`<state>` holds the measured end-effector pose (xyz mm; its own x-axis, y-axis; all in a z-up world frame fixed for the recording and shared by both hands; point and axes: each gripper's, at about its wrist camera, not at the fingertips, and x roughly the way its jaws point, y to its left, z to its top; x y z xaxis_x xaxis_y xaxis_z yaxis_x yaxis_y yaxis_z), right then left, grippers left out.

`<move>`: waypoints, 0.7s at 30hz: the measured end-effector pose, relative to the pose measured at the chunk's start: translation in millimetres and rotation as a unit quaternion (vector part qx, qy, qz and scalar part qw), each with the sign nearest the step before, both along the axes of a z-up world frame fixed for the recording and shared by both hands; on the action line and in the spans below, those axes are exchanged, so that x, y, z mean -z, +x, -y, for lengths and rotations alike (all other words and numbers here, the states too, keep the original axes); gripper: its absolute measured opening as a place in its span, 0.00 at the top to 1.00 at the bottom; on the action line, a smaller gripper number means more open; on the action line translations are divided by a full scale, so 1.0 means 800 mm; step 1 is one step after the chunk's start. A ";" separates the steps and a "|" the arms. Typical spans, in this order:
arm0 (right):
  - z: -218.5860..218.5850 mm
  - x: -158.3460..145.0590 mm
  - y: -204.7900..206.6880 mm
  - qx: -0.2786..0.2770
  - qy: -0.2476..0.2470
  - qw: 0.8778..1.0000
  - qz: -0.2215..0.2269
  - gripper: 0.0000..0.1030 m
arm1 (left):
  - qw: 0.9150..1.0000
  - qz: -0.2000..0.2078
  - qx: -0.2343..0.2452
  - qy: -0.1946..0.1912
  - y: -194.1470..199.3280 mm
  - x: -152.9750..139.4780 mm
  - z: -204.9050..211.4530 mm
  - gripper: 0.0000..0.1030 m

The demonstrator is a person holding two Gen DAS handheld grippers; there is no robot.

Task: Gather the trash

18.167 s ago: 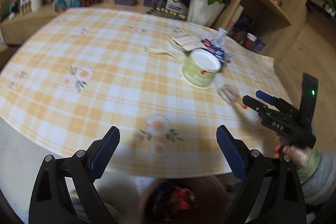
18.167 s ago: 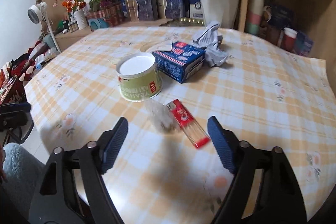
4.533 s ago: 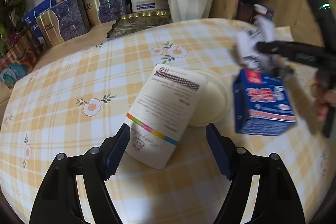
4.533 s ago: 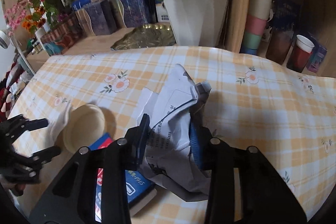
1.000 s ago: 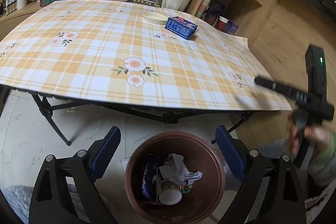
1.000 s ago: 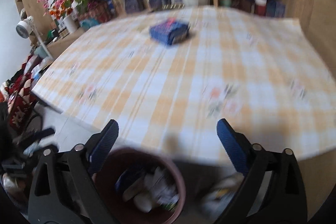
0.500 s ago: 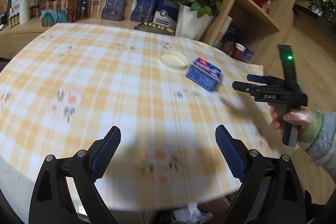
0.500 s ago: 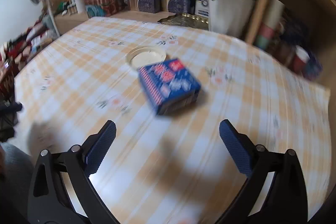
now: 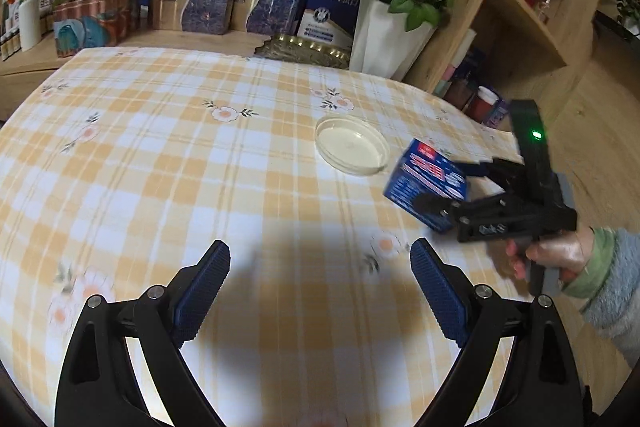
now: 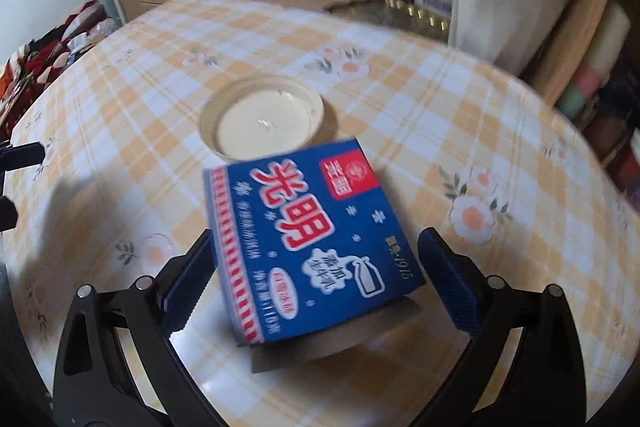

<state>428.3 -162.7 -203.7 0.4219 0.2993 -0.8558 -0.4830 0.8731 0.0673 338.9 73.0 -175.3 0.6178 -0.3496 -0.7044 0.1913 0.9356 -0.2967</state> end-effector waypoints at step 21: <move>0.135 -0.045 -0.091 0.153 0.103 0.979 0.080 0.18 | 0.991 -0.056 0.042 0.114 0.175 0.058 0.126 0.06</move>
